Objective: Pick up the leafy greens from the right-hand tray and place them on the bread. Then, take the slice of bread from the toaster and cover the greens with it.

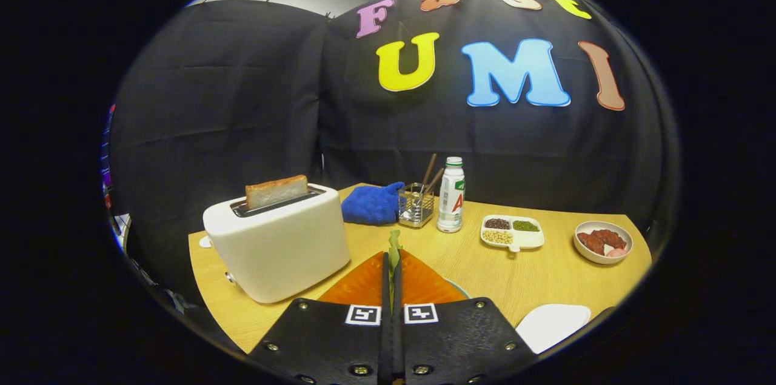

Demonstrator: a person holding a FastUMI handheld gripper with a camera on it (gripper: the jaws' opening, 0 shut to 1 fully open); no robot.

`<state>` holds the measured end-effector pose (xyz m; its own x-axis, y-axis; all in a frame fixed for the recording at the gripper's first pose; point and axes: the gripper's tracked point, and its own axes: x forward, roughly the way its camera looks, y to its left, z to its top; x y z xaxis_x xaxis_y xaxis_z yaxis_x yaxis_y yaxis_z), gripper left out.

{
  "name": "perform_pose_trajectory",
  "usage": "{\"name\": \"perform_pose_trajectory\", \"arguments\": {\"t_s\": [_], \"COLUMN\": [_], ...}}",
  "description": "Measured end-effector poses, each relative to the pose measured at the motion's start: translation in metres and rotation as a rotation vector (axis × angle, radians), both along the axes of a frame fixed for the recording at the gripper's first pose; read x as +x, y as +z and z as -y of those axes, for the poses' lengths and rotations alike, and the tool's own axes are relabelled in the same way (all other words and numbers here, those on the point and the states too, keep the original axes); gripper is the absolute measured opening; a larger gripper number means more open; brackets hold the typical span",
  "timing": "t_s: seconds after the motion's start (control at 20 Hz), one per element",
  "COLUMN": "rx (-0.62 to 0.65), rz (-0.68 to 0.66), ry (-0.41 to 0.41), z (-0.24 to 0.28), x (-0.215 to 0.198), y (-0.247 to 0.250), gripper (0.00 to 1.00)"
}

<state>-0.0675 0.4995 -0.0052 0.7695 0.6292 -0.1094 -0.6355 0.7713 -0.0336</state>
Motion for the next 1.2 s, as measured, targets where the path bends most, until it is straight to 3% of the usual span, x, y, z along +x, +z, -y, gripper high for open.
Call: {"name": "perform_pose_trajectory", "arguments": {"t_s": [0.2,0.55,0.6,0.8,0.85,1.05,1.2], "rx": [0.016,-0.018,-0.039,-0.099,-0.096,-0.061,-0.075], "rz": [-0.085,-0.134,-0.122,-0.023,0.000,-0.054,-0.081], "ry": [-0.005,-0.103,-0.132,-0.337,-0.372,-0.263,-0.286], "z": [0.004,0.027,0.032,0.063,0.066,0.036,0.041], "x": [0.012,0.034,0.036,0.047,0.048,0.039,0.045], "y": [-0.030,-0.070,-0.070,-0.063,-0.059,-0.069,-0.080], "gripper": [0.00,0.00,0.01,0.22,0.22,0.22,0.22]}}
